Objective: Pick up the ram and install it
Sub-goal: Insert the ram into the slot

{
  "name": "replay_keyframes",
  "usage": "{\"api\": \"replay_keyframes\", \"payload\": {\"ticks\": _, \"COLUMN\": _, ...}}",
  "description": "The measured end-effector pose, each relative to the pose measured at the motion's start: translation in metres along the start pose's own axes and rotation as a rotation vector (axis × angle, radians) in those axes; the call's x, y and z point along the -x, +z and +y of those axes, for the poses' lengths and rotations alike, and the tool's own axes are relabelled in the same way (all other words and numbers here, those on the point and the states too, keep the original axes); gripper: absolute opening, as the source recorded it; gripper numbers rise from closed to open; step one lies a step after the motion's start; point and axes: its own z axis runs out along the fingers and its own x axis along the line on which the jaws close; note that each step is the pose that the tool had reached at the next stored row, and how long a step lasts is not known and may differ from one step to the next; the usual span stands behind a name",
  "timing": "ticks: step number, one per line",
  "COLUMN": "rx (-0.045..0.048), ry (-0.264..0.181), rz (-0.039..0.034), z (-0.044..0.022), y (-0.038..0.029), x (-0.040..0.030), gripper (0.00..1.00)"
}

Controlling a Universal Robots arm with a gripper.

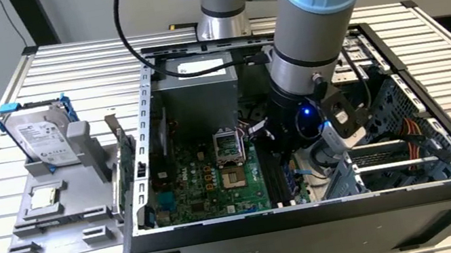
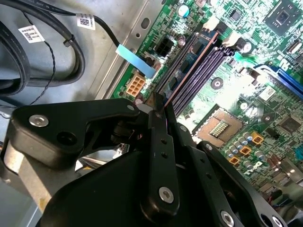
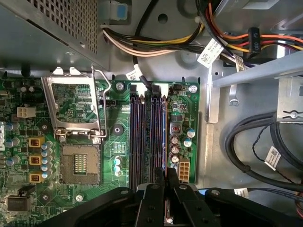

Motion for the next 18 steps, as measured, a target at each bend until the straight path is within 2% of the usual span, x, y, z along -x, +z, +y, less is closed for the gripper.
{"api": "replay_keyframes", "payload": {"ticks": 18, "rx": 0.0001, "ry": 0.039, "rz": 0.0009, "z": 0.0031, "y": 0.004, "x": 0.0004, "gripper": 0.0}}
